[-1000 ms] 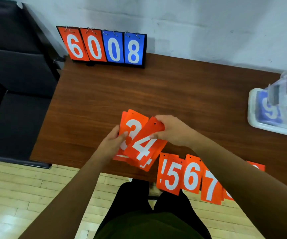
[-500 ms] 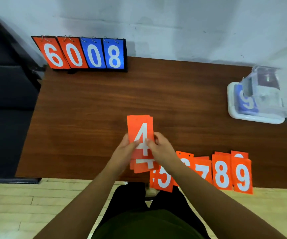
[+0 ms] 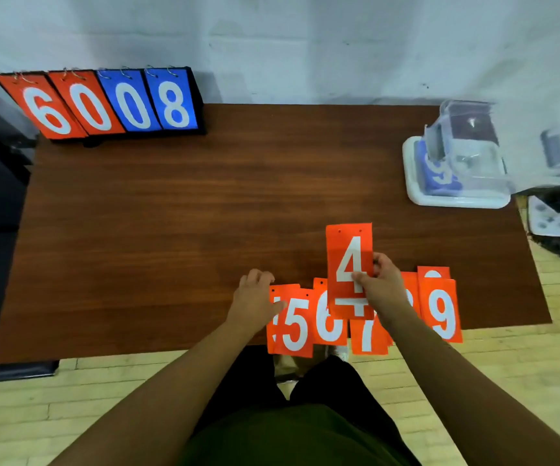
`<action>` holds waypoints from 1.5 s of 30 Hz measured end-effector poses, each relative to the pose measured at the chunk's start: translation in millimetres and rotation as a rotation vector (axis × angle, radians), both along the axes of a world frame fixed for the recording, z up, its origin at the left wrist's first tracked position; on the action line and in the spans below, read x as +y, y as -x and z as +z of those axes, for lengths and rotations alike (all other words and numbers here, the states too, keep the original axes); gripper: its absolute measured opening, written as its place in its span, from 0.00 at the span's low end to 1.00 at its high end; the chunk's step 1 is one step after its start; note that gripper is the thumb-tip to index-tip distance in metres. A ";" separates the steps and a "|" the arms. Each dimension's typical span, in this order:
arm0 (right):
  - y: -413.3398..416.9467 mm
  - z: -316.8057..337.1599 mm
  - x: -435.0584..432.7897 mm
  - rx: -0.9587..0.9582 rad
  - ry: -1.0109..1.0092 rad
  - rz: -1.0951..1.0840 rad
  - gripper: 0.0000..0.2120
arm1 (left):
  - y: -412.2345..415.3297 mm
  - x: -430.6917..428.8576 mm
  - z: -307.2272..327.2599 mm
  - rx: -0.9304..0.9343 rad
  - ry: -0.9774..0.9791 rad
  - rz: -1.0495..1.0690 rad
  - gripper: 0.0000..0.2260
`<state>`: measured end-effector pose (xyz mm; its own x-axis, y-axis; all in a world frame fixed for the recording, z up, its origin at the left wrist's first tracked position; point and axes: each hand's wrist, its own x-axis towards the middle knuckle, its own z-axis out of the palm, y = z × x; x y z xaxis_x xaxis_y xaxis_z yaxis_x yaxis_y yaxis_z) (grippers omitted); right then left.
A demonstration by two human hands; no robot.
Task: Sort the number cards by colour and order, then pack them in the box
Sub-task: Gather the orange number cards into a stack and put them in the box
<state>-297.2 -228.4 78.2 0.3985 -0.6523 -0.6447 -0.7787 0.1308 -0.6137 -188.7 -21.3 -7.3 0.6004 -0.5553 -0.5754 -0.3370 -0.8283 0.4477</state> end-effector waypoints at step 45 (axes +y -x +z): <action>76.0 13.0 -125.9 -0.176 -0.198 0.359 0.16 | 93.0 -161.7 79.3 0.224 0.466 0.865 0.17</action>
<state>-373.3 -354.4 91.2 0.6917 -0.3234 -0.6457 -0.6823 0.0001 -0.7311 -281.7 -183.1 72.0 0.8086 -0.1786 -0.5606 0.4283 -0.4746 0.7689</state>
